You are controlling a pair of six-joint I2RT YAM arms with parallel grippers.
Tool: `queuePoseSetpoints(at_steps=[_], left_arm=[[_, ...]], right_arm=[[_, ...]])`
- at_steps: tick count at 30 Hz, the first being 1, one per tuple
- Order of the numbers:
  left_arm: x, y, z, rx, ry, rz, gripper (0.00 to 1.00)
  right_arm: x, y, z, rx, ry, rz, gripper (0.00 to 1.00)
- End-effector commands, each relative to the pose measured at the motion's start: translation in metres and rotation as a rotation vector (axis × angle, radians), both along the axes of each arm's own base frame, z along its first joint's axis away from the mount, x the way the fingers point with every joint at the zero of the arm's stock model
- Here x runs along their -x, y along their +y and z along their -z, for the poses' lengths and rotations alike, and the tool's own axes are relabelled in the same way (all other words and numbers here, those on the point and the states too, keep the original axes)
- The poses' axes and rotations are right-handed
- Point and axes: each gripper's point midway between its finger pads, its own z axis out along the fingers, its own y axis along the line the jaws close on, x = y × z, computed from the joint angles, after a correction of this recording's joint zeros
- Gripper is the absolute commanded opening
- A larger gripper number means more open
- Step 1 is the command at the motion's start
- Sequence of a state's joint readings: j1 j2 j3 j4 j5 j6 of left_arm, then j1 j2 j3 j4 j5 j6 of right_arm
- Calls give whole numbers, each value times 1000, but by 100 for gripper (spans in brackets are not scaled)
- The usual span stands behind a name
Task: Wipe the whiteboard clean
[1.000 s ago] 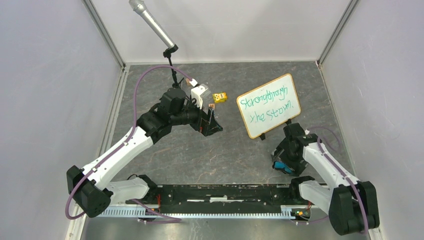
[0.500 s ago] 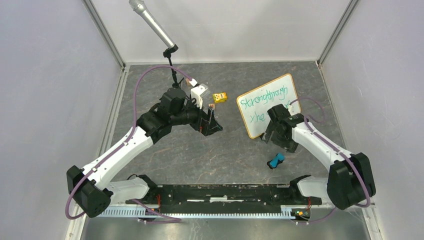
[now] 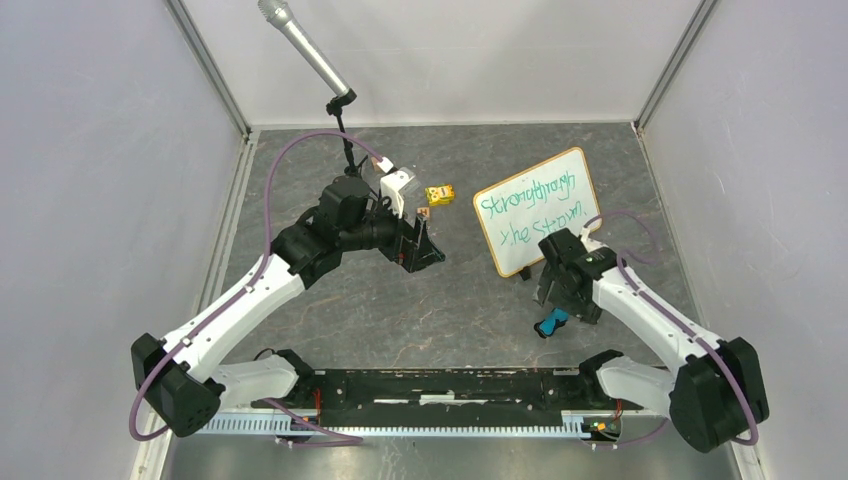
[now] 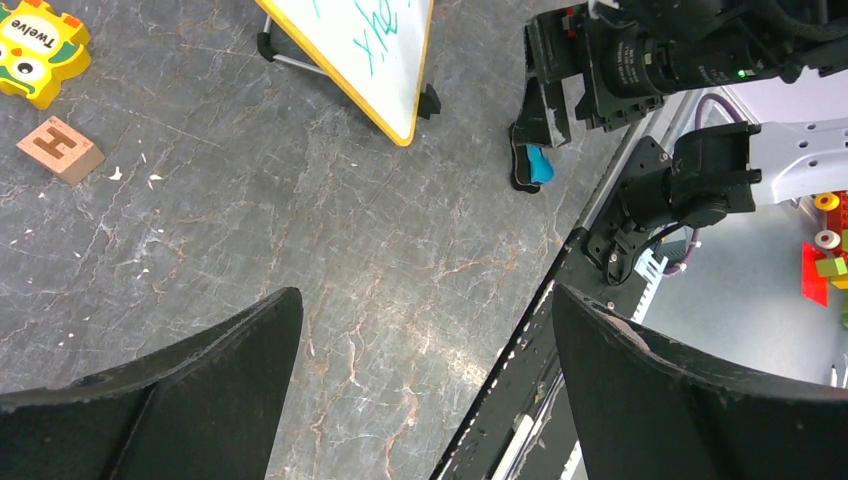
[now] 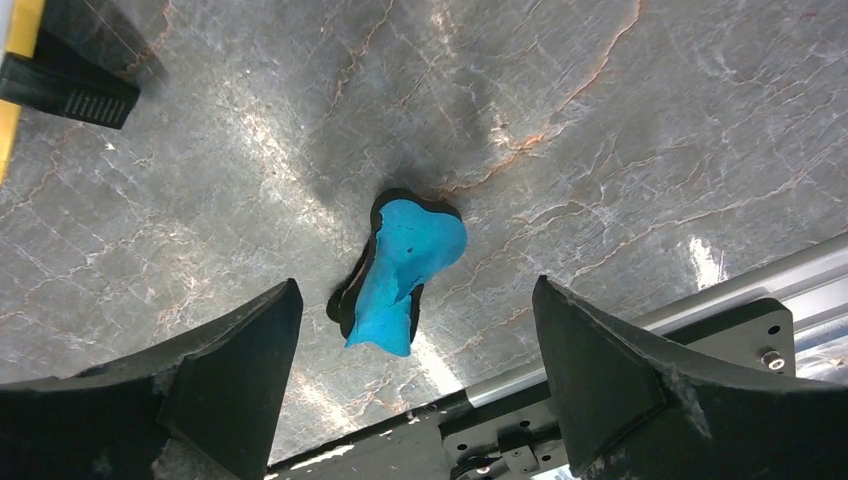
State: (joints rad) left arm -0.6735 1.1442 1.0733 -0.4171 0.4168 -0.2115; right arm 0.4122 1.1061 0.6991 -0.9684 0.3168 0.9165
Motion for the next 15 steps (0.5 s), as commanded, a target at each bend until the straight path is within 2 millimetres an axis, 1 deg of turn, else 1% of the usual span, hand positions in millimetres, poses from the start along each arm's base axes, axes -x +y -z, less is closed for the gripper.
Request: queuePoseSetpoints(at_steps=[1, 6, 10, 12, 15], left_arm=[[0, -1, -18, 37, -54, 17, 100], [-2, -1, -16, 31, -51, 11, 100], [-3, -1, -12, 23, -42, 10, 100], [-3, -2, -12, 24, -39, 12, 100], [-3, -2, -10, 22, -33, 13, 100]], right_arm=[[-4, 8, 4, -4, 7, -1, 89], [9, 8, 21, -7, 31, 49, 82], [12, 17, 32, -44, 26, 65, 73], [12, 20, 34, -43, 29, 57, 70], [11, 20, 33, -15, 32, 46, 65]])
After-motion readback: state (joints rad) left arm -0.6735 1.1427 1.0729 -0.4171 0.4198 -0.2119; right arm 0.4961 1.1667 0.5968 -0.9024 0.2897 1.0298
